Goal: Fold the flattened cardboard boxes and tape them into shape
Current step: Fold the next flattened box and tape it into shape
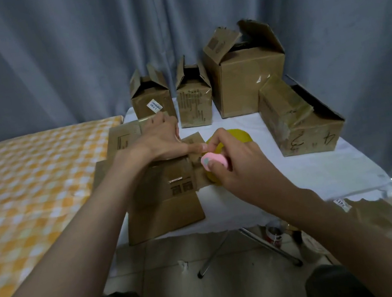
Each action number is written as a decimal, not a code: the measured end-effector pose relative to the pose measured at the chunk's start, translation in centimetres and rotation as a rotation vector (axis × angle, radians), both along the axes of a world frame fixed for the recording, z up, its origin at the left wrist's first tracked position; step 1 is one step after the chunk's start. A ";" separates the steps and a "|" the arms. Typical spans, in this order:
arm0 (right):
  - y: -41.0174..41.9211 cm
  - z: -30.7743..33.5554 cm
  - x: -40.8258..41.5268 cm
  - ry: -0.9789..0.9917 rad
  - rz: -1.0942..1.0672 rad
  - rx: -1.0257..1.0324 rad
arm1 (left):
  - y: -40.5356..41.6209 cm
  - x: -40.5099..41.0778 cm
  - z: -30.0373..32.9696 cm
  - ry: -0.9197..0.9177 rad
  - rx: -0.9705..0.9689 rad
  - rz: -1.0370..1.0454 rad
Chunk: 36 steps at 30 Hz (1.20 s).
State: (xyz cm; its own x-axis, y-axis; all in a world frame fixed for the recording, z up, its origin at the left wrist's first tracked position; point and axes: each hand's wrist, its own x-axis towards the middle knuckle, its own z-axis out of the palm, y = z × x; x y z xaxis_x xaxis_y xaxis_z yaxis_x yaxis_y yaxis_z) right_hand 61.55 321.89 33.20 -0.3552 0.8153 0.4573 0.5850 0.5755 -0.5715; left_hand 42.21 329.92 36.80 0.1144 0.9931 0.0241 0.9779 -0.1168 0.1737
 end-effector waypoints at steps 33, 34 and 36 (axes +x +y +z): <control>1.9 2.5 1.9 0.375 -0.321 0.185 | 0.6 -0.3 -0.7 -0.051 0.042 0.006; 2.5 2.4 2.7 0.310 -0.372 0.221 | 0.5 -0.3 -0.7 -0.052 0.047 0.004; 4.3 1.3 4.6 0.089 -0.448 0.142 | 0.3 -0.2 -0.7 -0.048 0.057 0.006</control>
State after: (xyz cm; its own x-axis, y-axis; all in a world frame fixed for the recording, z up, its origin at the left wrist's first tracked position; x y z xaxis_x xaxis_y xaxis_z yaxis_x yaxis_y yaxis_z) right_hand 66.12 326.15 34.53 0.0625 0.8066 0.5877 0.7453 0.3539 -0.5650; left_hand 42.03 330.17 36.14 0.1059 0.9907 0.0859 0.9692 -0.1222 0.2139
